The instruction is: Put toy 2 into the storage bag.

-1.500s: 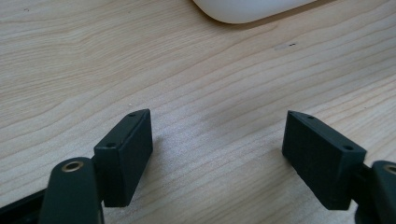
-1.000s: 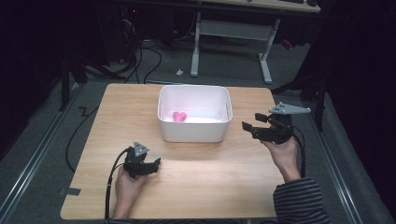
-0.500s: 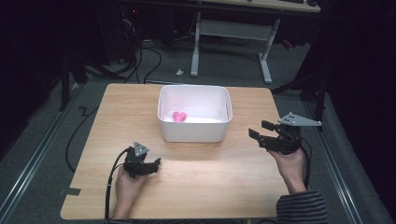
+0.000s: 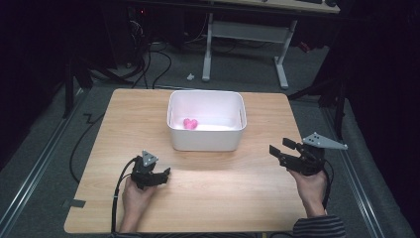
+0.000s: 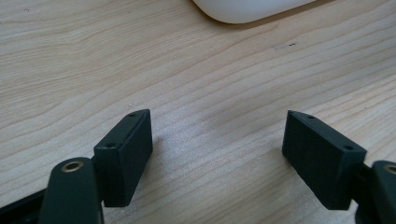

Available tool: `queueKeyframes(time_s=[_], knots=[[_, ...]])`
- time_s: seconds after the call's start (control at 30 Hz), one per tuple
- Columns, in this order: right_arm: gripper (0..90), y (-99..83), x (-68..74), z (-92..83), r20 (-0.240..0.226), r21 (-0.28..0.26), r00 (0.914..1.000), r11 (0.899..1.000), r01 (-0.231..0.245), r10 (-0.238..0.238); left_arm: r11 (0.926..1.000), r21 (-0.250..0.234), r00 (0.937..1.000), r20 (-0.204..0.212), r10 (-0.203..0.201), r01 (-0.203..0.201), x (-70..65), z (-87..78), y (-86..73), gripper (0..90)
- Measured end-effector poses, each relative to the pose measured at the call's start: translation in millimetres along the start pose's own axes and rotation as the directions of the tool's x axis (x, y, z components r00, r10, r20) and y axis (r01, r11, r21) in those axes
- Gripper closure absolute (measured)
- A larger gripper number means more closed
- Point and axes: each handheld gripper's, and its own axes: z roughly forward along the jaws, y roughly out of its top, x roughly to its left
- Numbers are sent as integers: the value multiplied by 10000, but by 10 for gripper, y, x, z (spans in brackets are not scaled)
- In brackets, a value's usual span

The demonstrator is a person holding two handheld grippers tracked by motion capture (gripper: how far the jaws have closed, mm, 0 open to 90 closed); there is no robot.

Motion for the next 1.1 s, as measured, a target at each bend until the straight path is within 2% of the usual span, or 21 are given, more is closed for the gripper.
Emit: queueKeyframes(time_s=[0.33,0.63,1.1], knots=[[368,-272,-34,113,-30,-37,9987,9987,-516,516,10000,-3,10000,2,-5,5,0,0,0,246],[378,-441,-33,239,-112,-67,9955,9956,-938,937,10000,-6,10000,0,-8,8,0,0,0,246],[382,-694,-39,556,-16,695,9952,9928,-972,976,10000,-5,10000,2,-9,9,0,0,0,246]])
